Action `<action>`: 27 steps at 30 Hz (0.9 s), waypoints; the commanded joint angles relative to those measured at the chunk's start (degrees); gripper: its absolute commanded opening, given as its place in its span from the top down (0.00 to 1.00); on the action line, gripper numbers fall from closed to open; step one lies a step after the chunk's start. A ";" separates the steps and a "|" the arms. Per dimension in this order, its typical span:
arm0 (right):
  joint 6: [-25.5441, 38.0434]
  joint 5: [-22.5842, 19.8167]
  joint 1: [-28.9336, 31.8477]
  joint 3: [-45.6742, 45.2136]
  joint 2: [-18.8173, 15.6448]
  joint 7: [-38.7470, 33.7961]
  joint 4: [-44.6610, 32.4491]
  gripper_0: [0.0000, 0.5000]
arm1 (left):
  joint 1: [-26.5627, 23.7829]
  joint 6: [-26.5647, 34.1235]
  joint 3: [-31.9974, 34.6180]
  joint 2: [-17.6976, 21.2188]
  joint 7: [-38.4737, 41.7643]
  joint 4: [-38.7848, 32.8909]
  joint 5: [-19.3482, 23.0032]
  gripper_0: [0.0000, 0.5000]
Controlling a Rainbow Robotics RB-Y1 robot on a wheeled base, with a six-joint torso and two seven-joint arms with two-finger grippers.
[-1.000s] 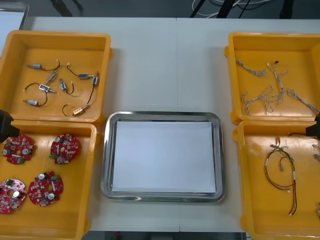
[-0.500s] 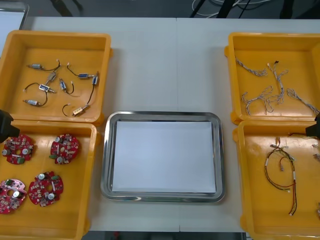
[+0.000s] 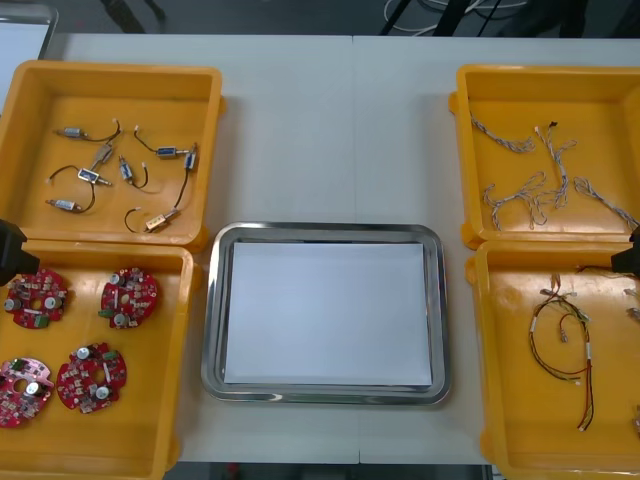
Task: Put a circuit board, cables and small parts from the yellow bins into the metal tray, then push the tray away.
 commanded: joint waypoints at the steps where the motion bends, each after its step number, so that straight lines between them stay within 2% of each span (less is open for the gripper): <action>1: -0.31 0.37 0.37 0.38 -2.28 1.59 -1.29 0.00 | -0.67 -0.29 -0.79 -0.55 -3.70 -1.21 -0.59 0.00; 27: -0.31 0.37 0.37 0.38 -2.28 1.59 -1.29 0.00 | -0.67 -0.29 -0.79 -0.55 -3.70 -1.21 -0.59 0.00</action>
